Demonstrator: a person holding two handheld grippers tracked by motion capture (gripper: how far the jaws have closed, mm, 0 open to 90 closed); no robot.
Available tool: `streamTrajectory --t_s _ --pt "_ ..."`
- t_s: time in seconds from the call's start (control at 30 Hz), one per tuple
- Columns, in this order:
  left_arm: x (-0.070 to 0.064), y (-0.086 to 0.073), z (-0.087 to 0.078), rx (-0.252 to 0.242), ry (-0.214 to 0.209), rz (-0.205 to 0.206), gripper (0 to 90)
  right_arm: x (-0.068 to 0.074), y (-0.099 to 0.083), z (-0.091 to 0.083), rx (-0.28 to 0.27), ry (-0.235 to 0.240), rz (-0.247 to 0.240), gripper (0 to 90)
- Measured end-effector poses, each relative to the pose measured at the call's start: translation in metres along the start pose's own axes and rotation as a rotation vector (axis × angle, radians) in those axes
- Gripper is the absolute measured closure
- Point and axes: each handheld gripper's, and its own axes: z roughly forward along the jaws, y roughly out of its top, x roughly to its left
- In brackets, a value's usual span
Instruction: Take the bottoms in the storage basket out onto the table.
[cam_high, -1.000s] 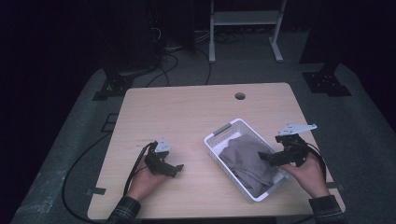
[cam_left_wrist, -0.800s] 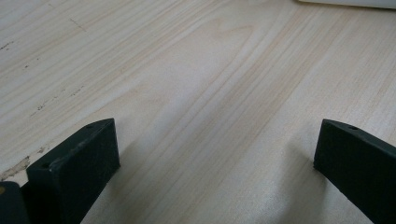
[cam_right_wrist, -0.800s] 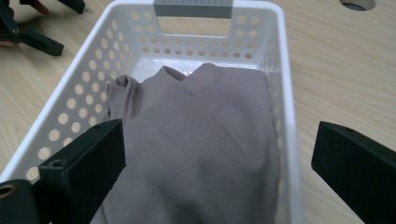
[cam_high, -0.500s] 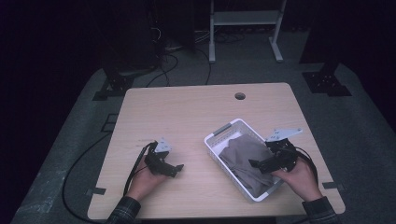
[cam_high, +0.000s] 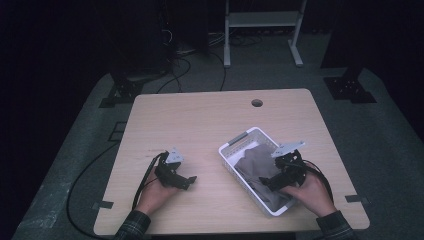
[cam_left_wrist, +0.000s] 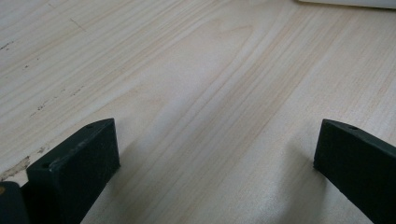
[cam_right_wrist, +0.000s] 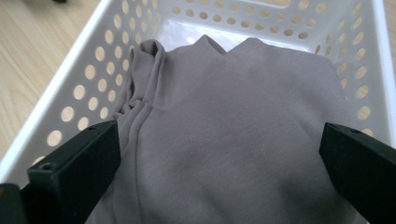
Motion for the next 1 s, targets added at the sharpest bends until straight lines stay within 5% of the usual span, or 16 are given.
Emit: streamTrajectory --t_s 0.27,0.4,1.0 --pt "0.000 0.000 0.000 0.002 -0.001 0.002 0.0 0.004 0.011 0.018 0.050 -0.007 -0.030 0.0" --pt "0.000 0.000 0.000 0.004 -0.005 0.004 0.0 0.005 0.014 0.025 0.119 -0.036 -0.032 0.0" --pt "0.000 0.000 0.000 0.004 -0.004 0.005 0.0 0.004 0.017 0.046 0.334 -0.028 -0.016 0.1"
